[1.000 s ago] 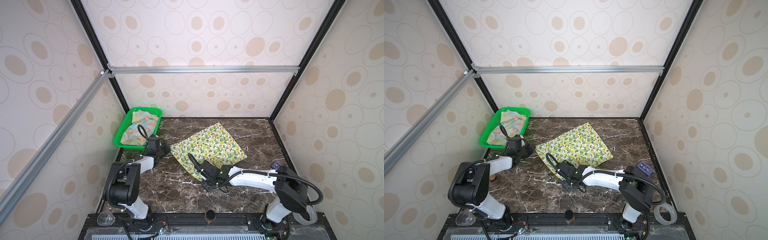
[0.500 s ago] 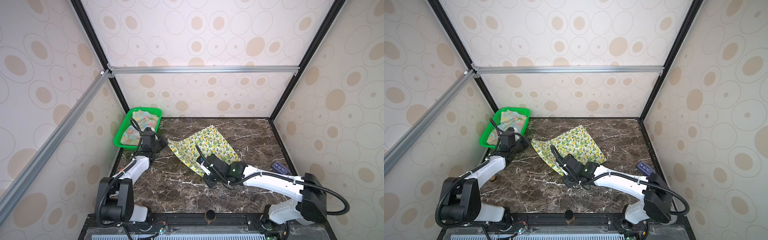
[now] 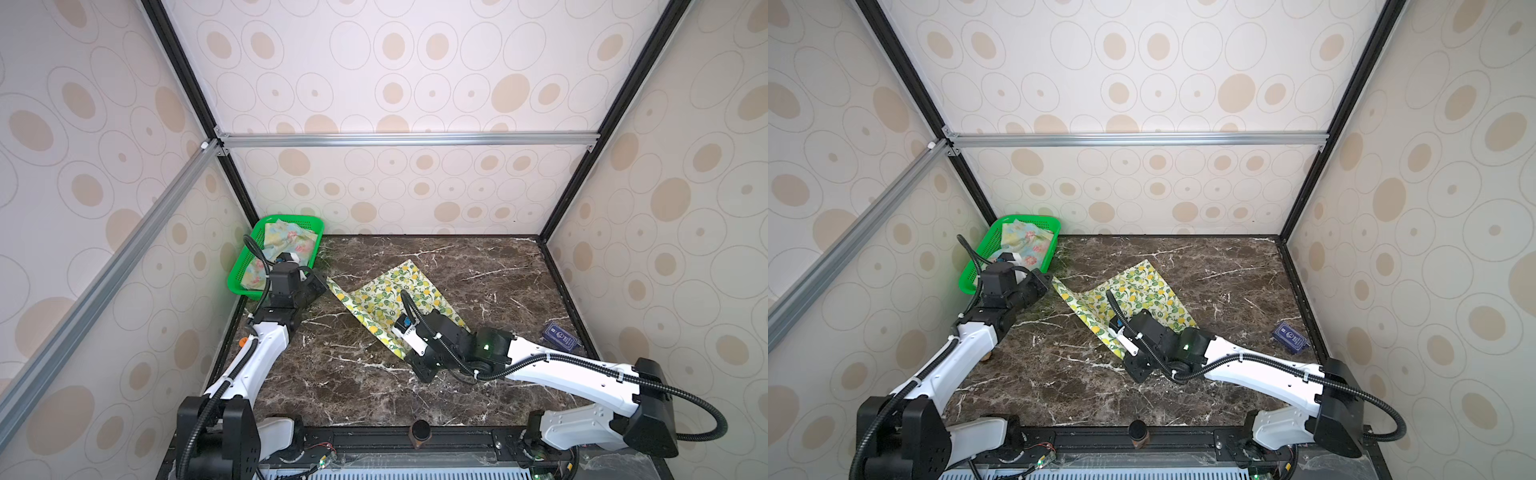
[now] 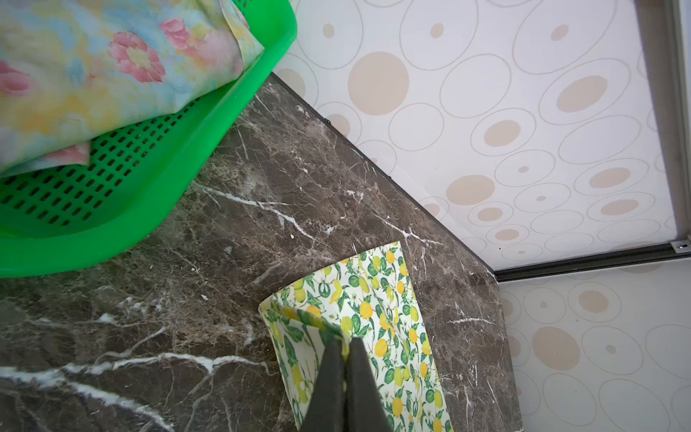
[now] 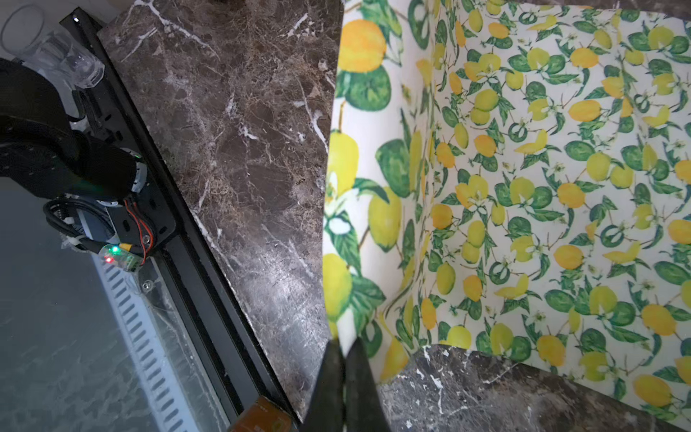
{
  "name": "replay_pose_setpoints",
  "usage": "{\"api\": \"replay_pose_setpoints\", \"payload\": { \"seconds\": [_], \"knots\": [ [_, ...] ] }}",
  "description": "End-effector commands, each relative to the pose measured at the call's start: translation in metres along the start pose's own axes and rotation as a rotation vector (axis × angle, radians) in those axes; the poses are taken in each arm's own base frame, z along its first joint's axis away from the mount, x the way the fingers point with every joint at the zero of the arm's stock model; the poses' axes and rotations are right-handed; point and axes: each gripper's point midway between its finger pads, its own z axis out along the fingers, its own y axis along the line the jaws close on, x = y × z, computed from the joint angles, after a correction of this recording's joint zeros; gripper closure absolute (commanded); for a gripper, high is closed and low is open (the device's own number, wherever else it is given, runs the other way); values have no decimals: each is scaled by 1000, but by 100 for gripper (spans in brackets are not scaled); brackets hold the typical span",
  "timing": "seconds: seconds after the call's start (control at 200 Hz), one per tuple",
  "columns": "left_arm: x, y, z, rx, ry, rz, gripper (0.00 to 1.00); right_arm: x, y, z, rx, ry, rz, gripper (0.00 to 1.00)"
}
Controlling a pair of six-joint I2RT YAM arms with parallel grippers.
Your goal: Fold and stack the skirts
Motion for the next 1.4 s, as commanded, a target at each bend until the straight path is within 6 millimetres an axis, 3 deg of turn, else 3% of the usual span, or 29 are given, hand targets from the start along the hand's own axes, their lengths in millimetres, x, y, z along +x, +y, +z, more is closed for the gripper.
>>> {"api": "replay_pose_setpoints", "payload": {
  "seconds": [0.0, 0.47, 0.775, 1.065, 1.396],
  "knots": [
    [-19, -5, -19, -14, -58, 35, 100, -5, 15, -11, -26, -14, -16, 100],
    [-25, 8, -68, -101, -116, 84, 100, -5, 53, -6, -52, -27, -86, 100],
    [-30, 5, -85, -113, -136, 97, 100, -5, 78, 1, -118, -27, -89, 100],
    [-18, 0, -62, -40, -71, 48, 100, -3, 87, 15, -180, -43, -40, 100],
    [-14, -2, -32, -23, -44, 36, 100, 4, 66, 34, -234, -12, 88, 100]
  ]
}}
